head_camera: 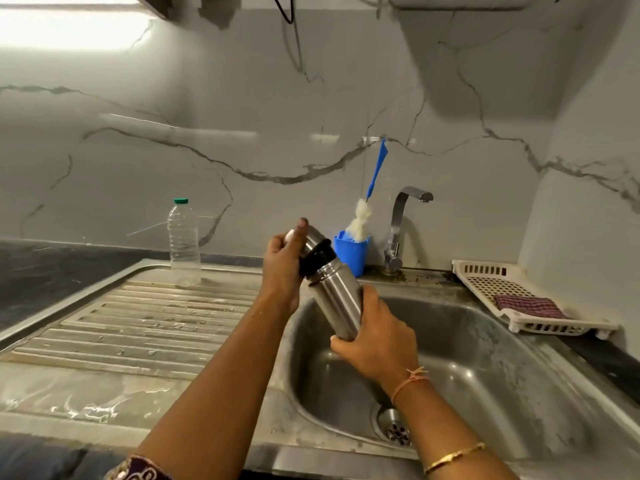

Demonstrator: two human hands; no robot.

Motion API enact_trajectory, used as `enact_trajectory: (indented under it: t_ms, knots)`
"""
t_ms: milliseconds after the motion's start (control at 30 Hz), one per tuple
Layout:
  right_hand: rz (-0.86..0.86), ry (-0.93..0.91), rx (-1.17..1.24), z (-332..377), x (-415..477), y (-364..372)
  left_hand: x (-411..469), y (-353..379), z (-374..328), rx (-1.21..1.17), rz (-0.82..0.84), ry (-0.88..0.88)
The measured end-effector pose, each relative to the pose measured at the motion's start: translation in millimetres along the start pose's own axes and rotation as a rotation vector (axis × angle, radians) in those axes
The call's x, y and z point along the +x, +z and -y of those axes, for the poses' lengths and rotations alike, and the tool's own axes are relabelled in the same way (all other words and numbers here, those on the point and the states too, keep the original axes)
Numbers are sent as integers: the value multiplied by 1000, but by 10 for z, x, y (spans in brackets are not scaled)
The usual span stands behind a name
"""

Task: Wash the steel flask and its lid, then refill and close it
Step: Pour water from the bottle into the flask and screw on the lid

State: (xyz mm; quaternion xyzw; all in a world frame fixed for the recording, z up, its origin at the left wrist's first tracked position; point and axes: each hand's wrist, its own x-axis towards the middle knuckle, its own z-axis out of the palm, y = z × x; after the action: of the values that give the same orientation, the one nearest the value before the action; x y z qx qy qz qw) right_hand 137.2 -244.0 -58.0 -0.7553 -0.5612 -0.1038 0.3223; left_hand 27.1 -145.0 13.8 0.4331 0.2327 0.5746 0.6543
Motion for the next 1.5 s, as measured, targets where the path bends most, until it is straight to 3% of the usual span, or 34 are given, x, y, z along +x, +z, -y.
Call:
enact_trajectory:
  t_ms: [167,333,433,533,633,833,900,967,1100,1233,1367,1433,1500]
  knots:
    - [-51,61,29,6,15,3,-36,218,118,229,104,67]
    - [9,115,377,-45,17,4,-14,140,97,39,360,-3]
    - [-21,107,427,25,24,29,-24,118,97,-25,356,-86]
    - [-57,101,346,63,22,38,-63,234,163,237,239,1]
    - [-31,73,431,45,15,1,-89,266,175,227,163,51]
    - [128,9,822,5,48,-131,-44,117,98,77,332,-6]
    - [81,16,803,21,37,-106,-37,85,72,46,386,-45]
    - [-10,60,613,53,22,-77,-63,127,64,99,401,-30]
    - [-95,69,283,67,-11,-83,-115,284,55,173,259,9]
    - [-18,54,418,68,-1,-102,-116,279,69,108,150,25]
    - [23,79,776,58,18,-115,-45,134,86,-52,264,-70]
    - [-8,93,763,72,20,-99,-53,149,95,-102,248,-105]
    - [-29,96,588,82,16,-63,-100,240,93,49,204,-12]
